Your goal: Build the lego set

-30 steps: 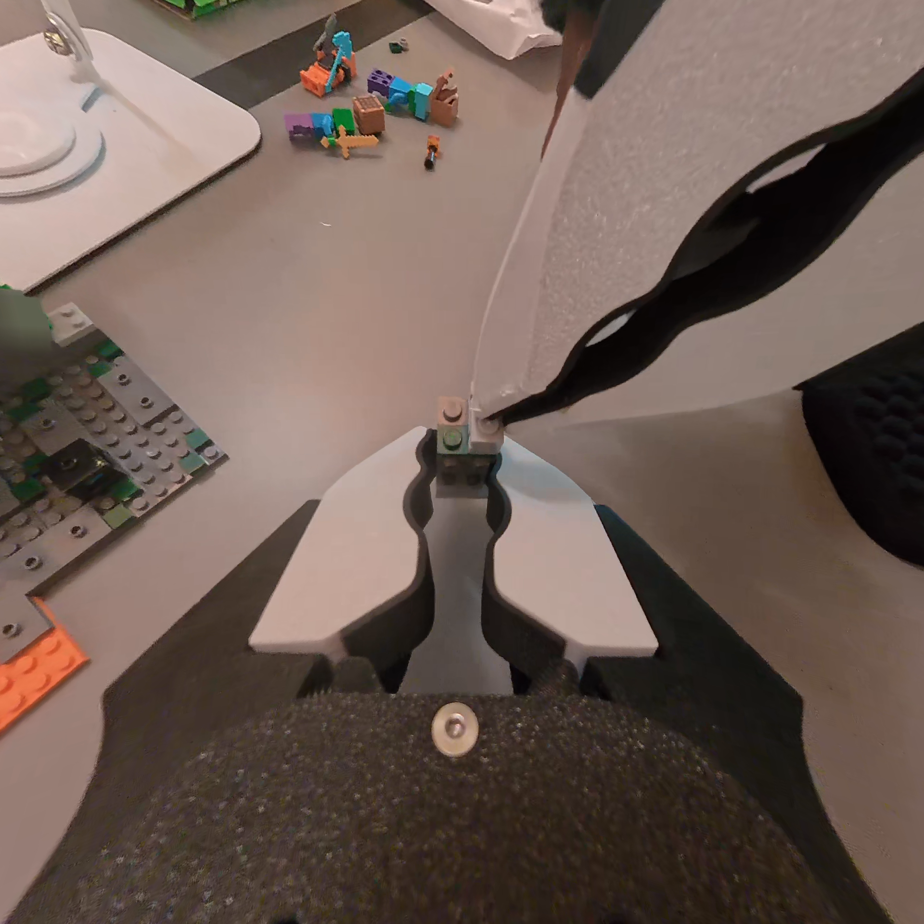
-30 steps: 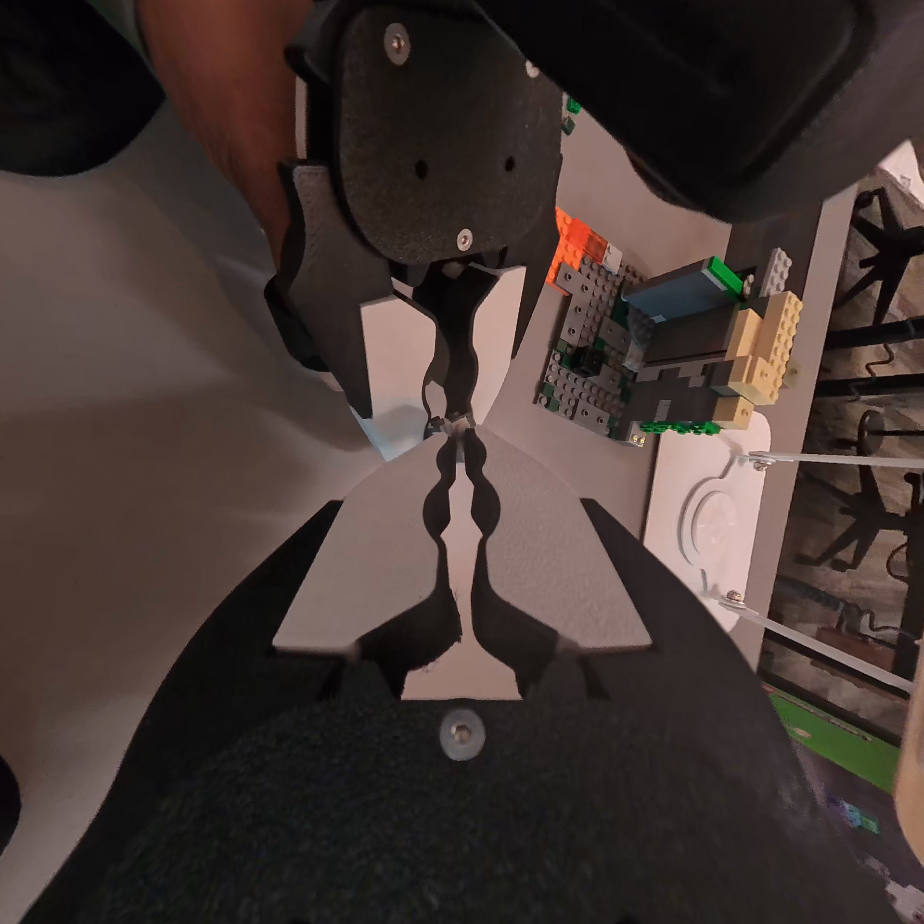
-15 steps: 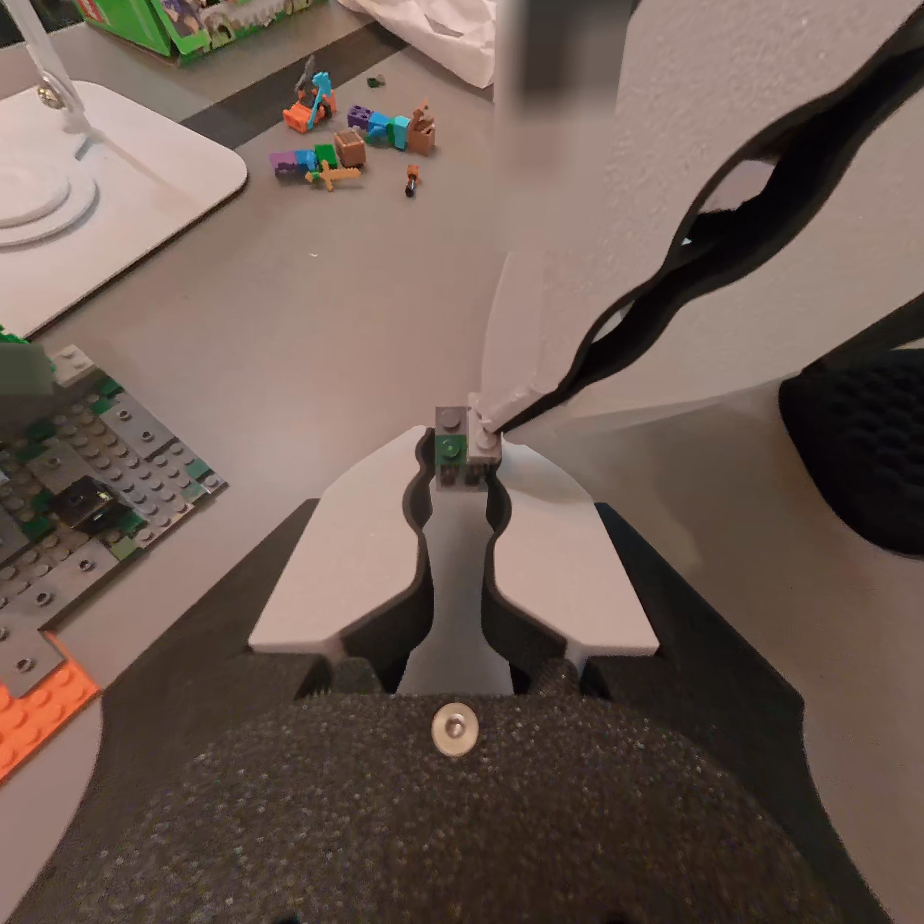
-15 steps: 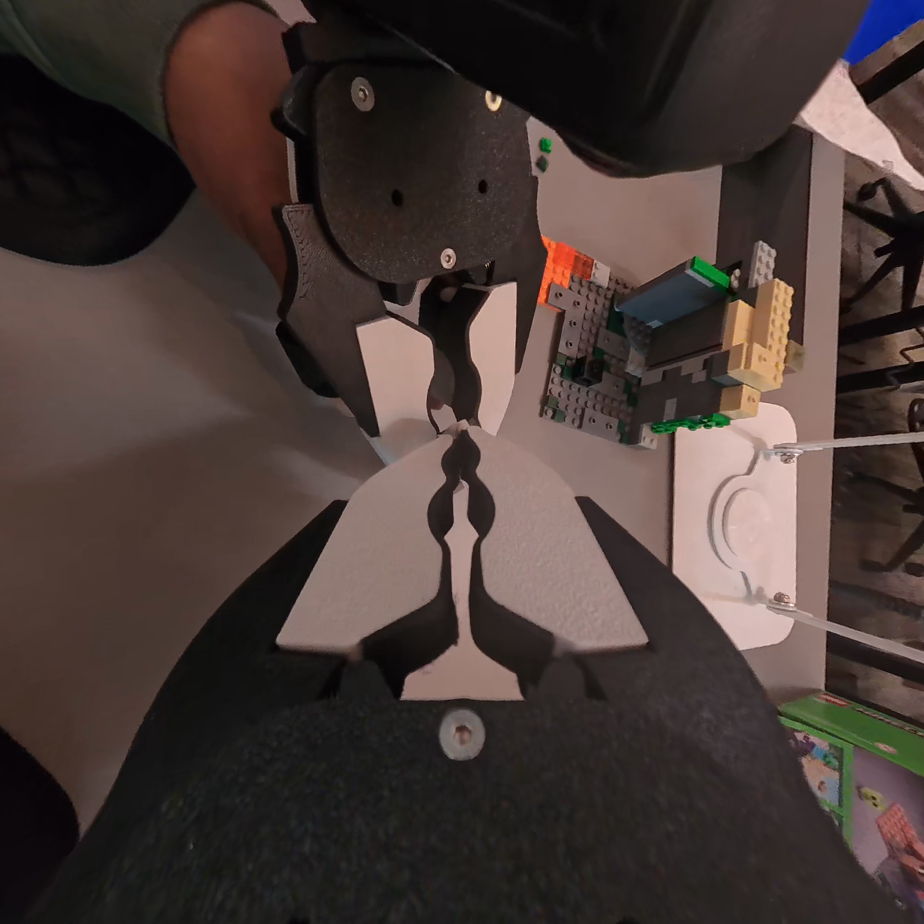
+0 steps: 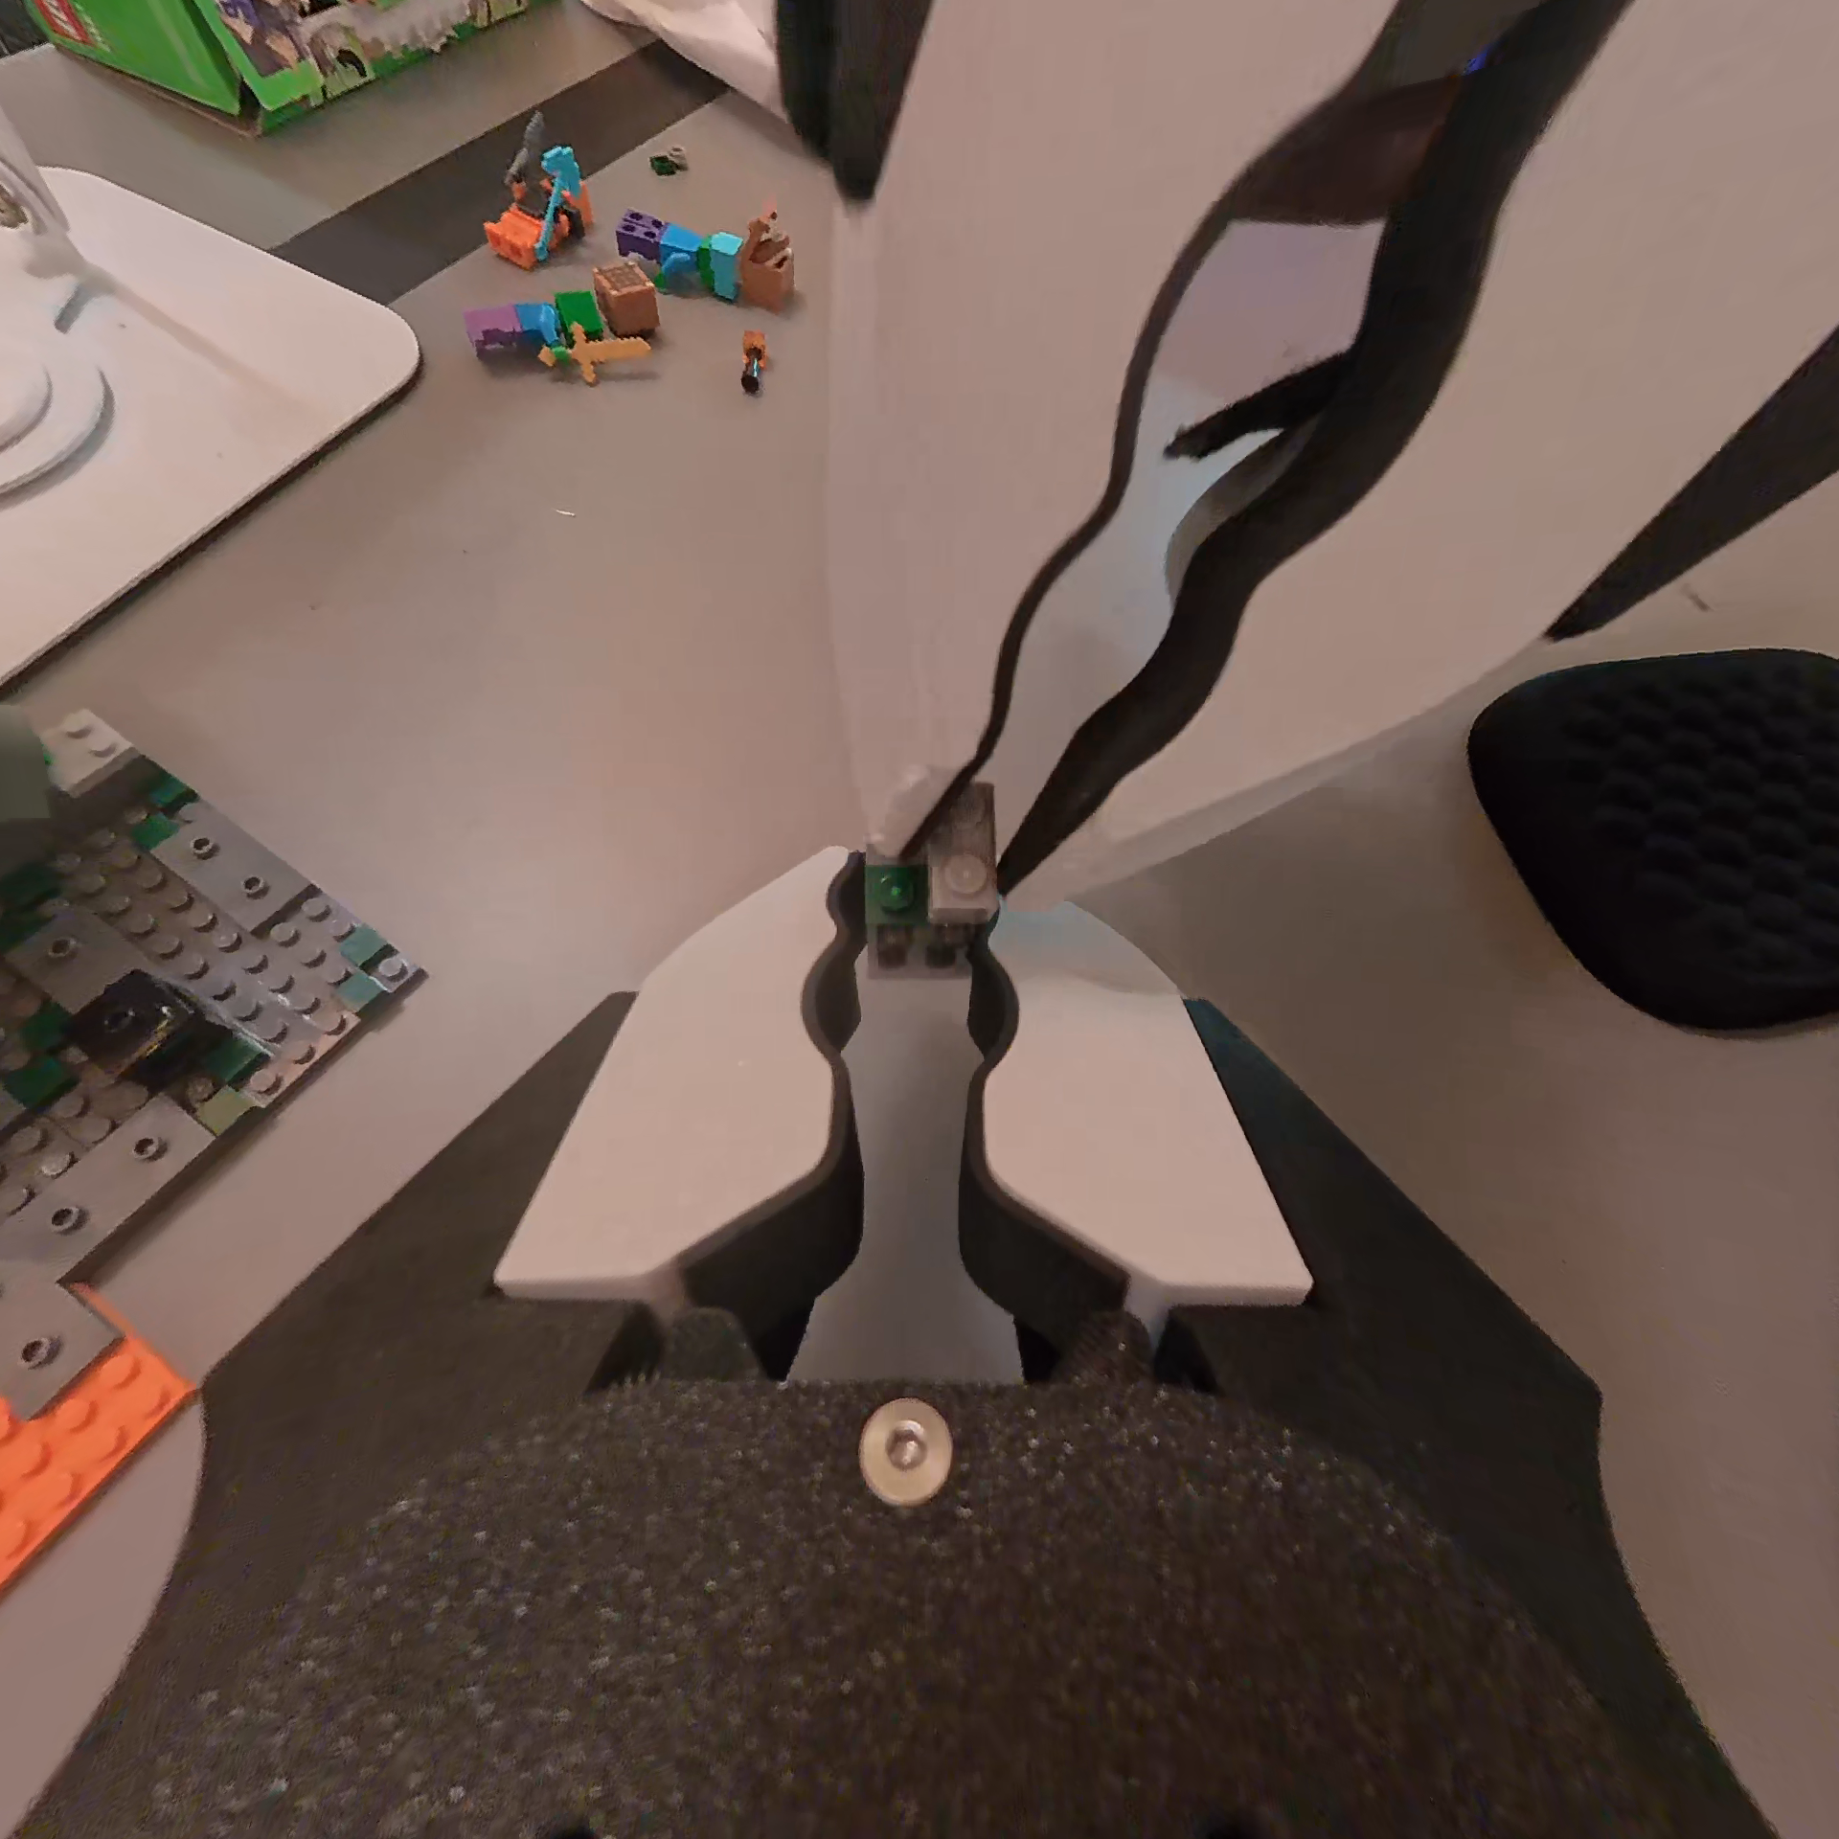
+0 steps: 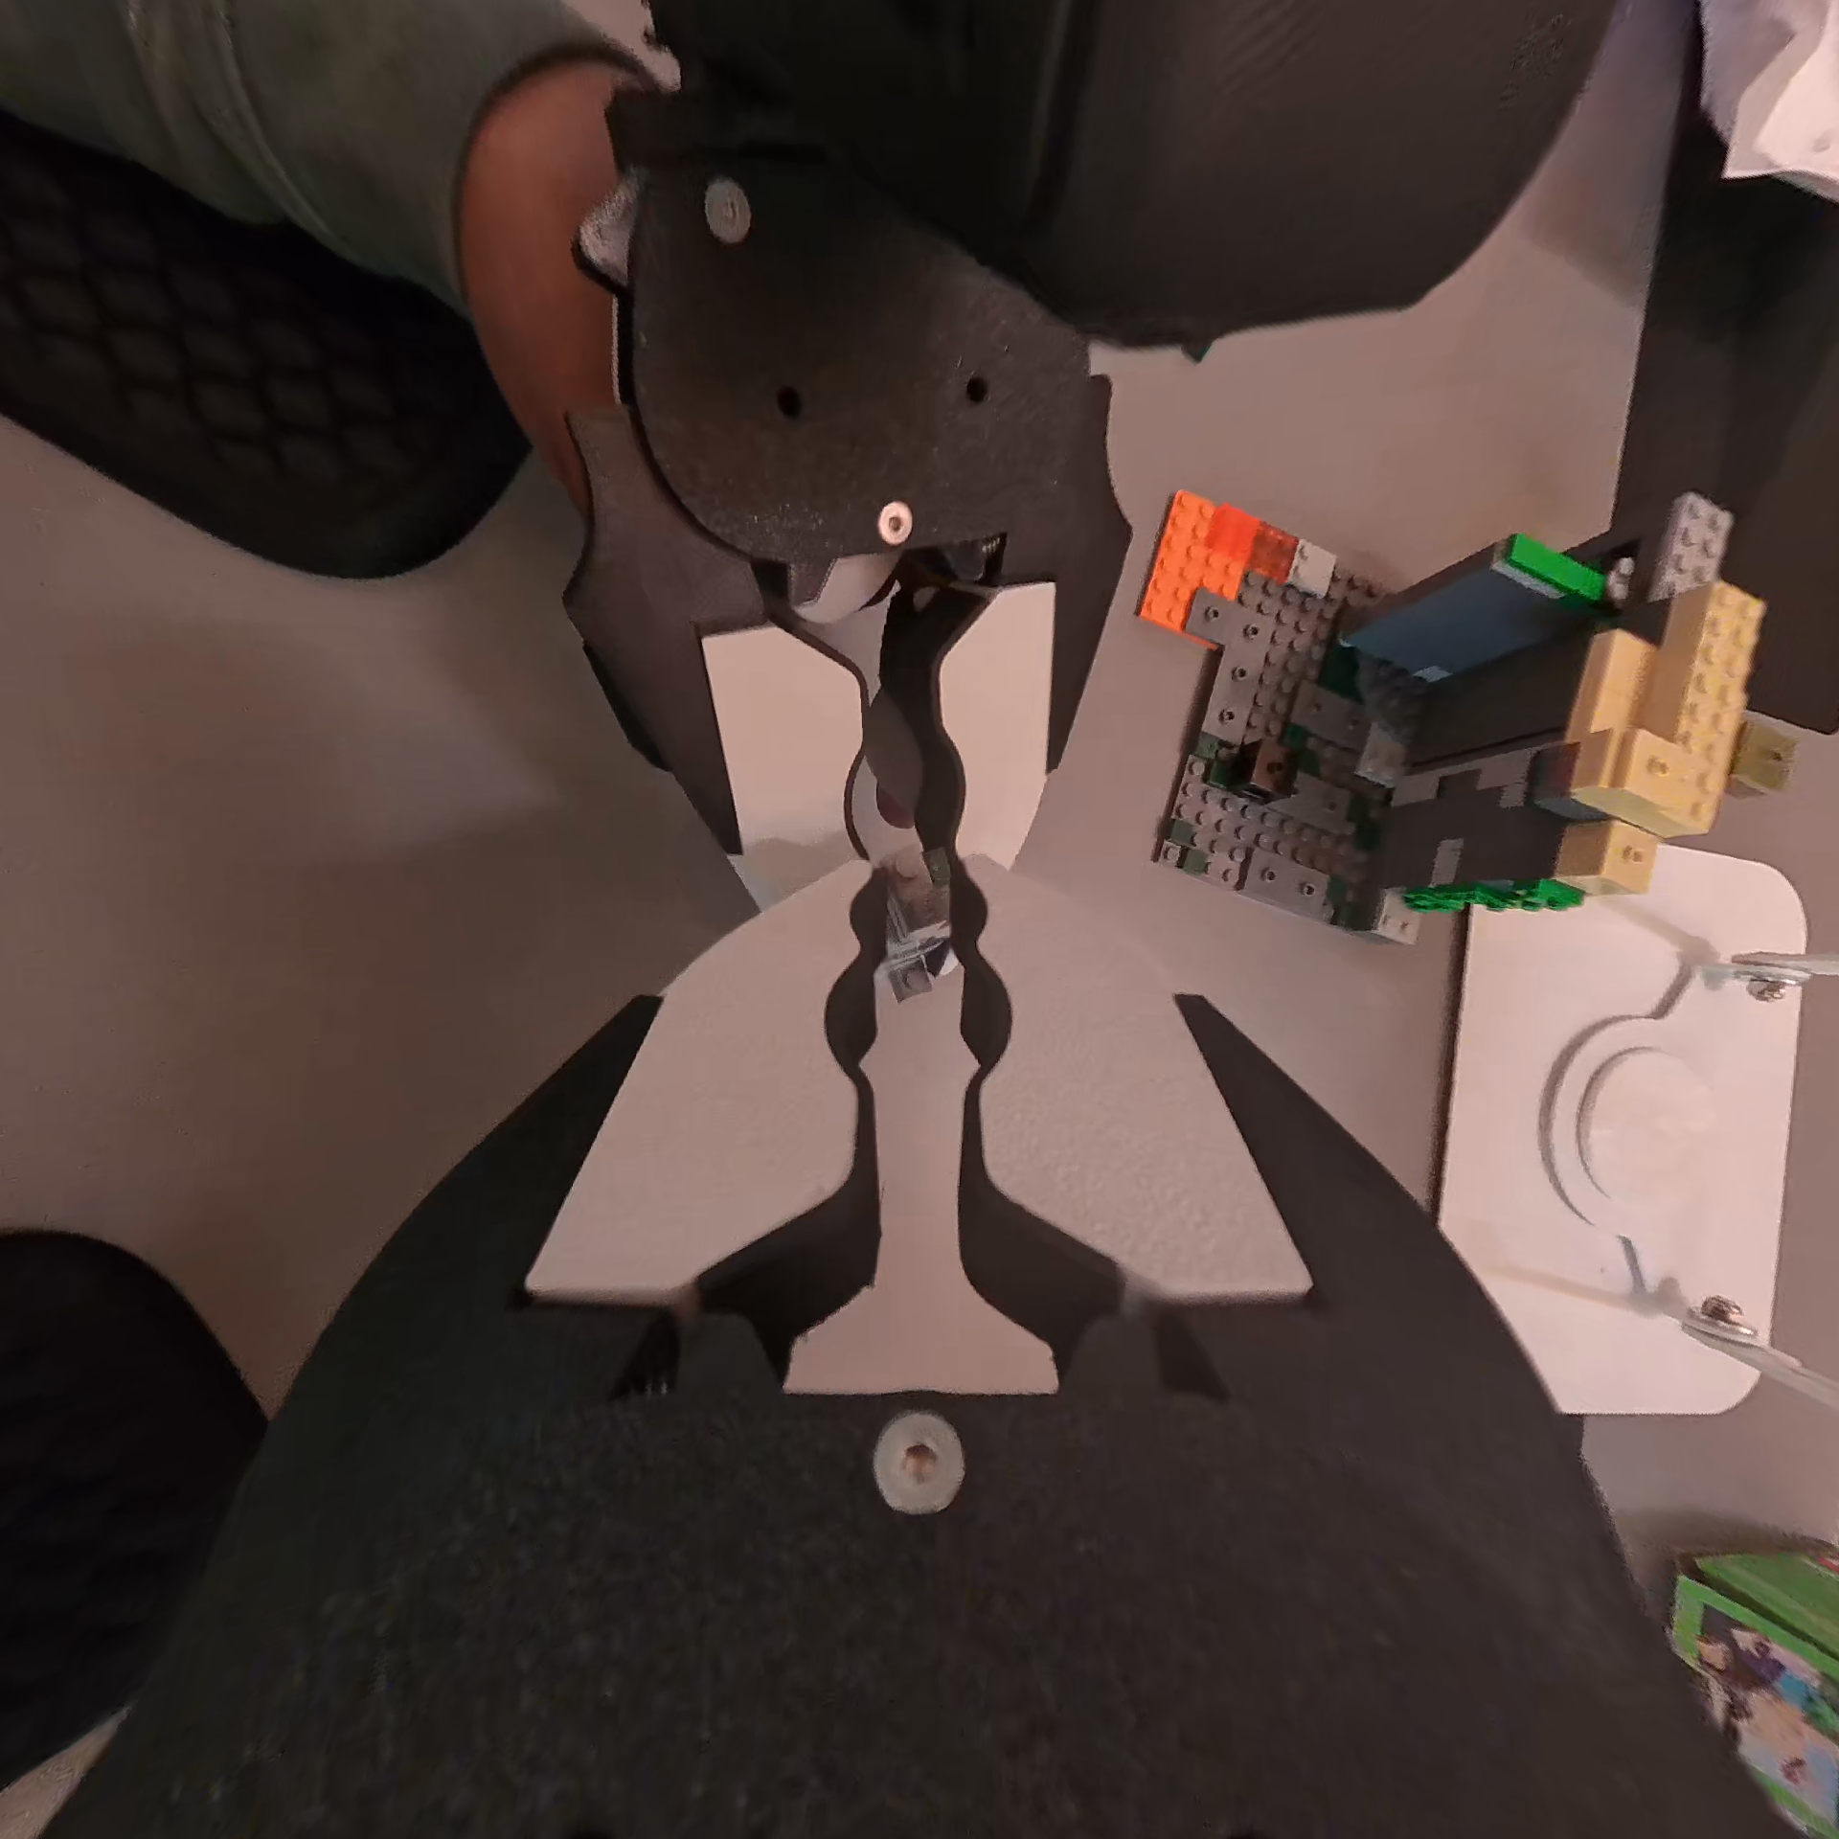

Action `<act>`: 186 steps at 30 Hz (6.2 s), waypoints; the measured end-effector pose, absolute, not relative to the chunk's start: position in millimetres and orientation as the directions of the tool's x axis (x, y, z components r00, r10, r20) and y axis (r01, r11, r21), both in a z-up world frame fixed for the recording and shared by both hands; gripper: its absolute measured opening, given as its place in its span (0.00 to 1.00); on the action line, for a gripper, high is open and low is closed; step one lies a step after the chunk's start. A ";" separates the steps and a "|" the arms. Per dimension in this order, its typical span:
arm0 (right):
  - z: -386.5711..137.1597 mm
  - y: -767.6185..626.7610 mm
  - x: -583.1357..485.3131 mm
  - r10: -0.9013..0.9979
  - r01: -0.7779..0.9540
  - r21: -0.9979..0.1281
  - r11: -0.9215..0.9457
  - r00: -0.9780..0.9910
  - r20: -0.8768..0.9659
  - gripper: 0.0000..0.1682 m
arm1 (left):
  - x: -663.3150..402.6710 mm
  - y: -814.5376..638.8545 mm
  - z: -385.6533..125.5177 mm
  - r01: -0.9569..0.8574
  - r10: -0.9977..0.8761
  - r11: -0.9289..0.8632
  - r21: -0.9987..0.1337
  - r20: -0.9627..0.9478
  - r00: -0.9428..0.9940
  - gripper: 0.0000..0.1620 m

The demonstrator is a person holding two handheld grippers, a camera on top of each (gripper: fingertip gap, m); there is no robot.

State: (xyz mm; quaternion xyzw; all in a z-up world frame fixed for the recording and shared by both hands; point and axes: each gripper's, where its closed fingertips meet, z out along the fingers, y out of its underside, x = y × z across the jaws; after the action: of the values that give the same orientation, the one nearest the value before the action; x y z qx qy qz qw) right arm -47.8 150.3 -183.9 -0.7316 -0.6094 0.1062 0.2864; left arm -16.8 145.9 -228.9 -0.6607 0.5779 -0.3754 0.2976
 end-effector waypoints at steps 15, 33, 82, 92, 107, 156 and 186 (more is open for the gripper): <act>-203.0 138.5 -45.9 0.967 0.798 -0.584 -0.149 0.242 0.084 0.05 | -21.4 142.1 -244.9 -0.650 -0.999 -0.028 -0.759 0.006 0.035 0.11; -171.2 129.5 -46.1 0.922 0.602 -0.729 -0.326 0.374 -0.103 0.13 | -18.5 114.8 -226.9 -0.573 -0.964 -0.136 -0.808 0.242 -0.113 0.11; -171.8 116.1 -51.2 0.943 0.611 -0.787 -0.086 0.304 0.133 0.06 | -19.9 118.2 -223.6 -0.598 -0.997 0.031 -0.801 0.013 -0.070 0.11; -139.9 97.3 -41.8 0.916 0.229 -0.973 -0.040 0.397 0.055 0.15 | -20.3 116.7 -227.7 -0.587 -0.998 0.035 -0.809 0.004 -0.065 0.11; -195.0 117.8 -29.6 0.683 0.261 -0.924 -0.278 0.730 0.001 0.21 | -8.7 125.0 -241.5 -0.621 -0.990 0.011 -0.784 -0.097 0.105 0.11; -220.2 151.9 17.3 0.396 0.049 -0.876 -0.479 0.903 -0.166 0.16 | -15.5 147.5 -246.8 -0.612 -0.979 -0.044 -0.790 -0.089 0.185 0.15; -57.8 260.2 108.7 0.080 0.050 -0.998 0.037 0.995 0.053 0.00 | -45.4 221.8 -171.5 -0.202 -0.836 -0.049 -0.978 -0.070 0.544 0.00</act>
State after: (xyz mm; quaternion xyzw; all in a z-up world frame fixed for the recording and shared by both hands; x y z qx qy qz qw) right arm 108.7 260.2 -57.8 -0.6938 -0.0468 0.0104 0.7186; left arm -45.4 221.8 -171.5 -0.6688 0.3883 -0.2781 0.5698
